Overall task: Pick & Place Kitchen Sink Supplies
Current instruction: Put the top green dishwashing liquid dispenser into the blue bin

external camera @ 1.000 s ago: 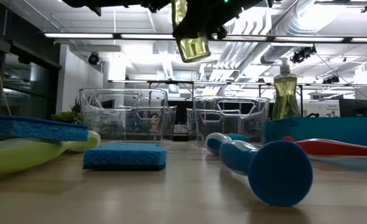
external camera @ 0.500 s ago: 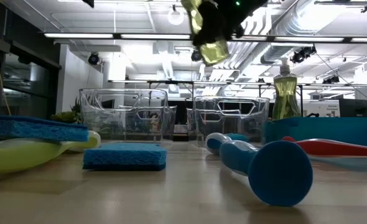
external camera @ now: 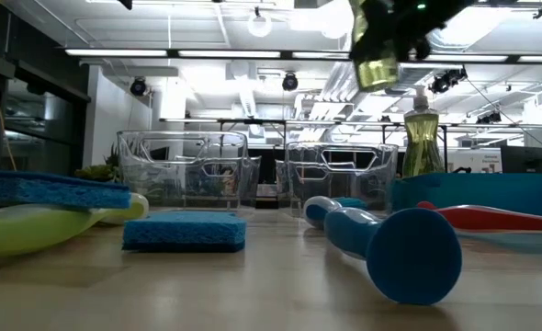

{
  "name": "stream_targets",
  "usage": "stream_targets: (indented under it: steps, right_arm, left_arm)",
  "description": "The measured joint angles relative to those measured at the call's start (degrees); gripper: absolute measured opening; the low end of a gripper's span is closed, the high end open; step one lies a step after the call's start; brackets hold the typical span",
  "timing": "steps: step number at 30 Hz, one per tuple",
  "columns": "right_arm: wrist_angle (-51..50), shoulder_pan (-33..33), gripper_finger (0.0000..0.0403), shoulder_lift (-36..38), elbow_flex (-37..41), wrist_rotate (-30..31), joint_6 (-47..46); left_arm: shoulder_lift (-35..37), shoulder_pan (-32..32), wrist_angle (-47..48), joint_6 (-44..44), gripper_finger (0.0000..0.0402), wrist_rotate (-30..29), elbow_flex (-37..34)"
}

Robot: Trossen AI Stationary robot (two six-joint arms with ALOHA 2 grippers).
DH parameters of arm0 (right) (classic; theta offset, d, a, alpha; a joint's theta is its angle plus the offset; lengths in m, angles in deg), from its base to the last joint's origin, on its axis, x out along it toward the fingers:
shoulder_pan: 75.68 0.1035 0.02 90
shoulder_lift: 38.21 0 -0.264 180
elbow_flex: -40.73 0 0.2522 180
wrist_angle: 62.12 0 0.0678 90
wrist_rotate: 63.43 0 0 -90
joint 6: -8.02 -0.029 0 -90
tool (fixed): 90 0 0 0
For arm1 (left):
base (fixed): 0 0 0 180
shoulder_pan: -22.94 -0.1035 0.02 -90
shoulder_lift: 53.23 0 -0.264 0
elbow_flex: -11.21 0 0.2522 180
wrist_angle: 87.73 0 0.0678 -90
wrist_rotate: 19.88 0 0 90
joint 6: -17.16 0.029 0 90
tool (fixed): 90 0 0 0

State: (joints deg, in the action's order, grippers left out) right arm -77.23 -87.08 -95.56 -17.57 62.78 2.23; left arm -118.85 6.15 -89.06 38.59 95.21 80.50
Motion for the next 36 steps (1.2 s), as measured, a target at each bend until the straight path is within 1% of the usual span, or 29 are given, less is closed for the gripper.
stream_targets:
  steps: [3, 8, 12, 19, 22, 25, 27, 31, 33, 36]
  right_arm:
    - [0.62, 1.39, 0.0252, 5.41, 5.48, 2.07, -2.93]
    - [2.04, 4.92, 0.0252, 11.90, 13.89, 9.86, -8.71]
    - [4.11, 8.24, 0.0252, 14.29, 18.99, 14.79, -12.09]
    - [3.46, 15.47, 0.0252, 14.69, 23.35, 21.77, -19.73]
    - [0.07, 19.30, 0.0252, 14.68, 23.99, 25.53, -24.99]
    - [-4.72, 23.07, 0.0252, 14.60, 24.13, 30.73, -30.03]
    - [-8.42, 25.08, 0.0252, 14.63, 24.09, 33.91, -35.10]
    - [-16.79, 27.72, 0.0252, 14.60, 24.09, 36.48, -45.30]
    - [-20.70, 27.95, 0.0252, 14.56, 24.09, 36.59, -49.76]
    - [-23.49, 27.87, 0.0252, 14.01, 24.09, 35.93, -53.29]
  left_arm:
    - [-0.02, 0.02, 0.33, 0.19, 0.0294, -0.12, 0.00]
    - [-0.02, -0.01, 0.31, 0.83, 0.0294, -0.38, 0.00]
    - [-0.04, 0.00, 0.31, 0.83, 0.0294, -0.38, 0.00]
    - [-0.07, -0.02, 1.07, 0.83, 0.0294, -0.40, 0.00]
    - [-0.07, -0.02, 2.13, 0.83, 0.0294, -0.40, 0.00]
    - [-0.11, -0.02, 2.27, 0.94, 0.0294, -0.40, 0.00]
    - [-0.11, -0.02, 2.21, 1.23, 0.0294, -0.40, 0.00]
    - [-0.11, -0.02, 2.19, 1.27, 0.0294, -0.43, 0.00]
    - [-0.11, -0.04, 2.18, 1.27, 0.0294, -0.44, 0.00]
    - [-0.11, -0.04, 2.06, 1.27, 0.0294, -0.45, 0.00]
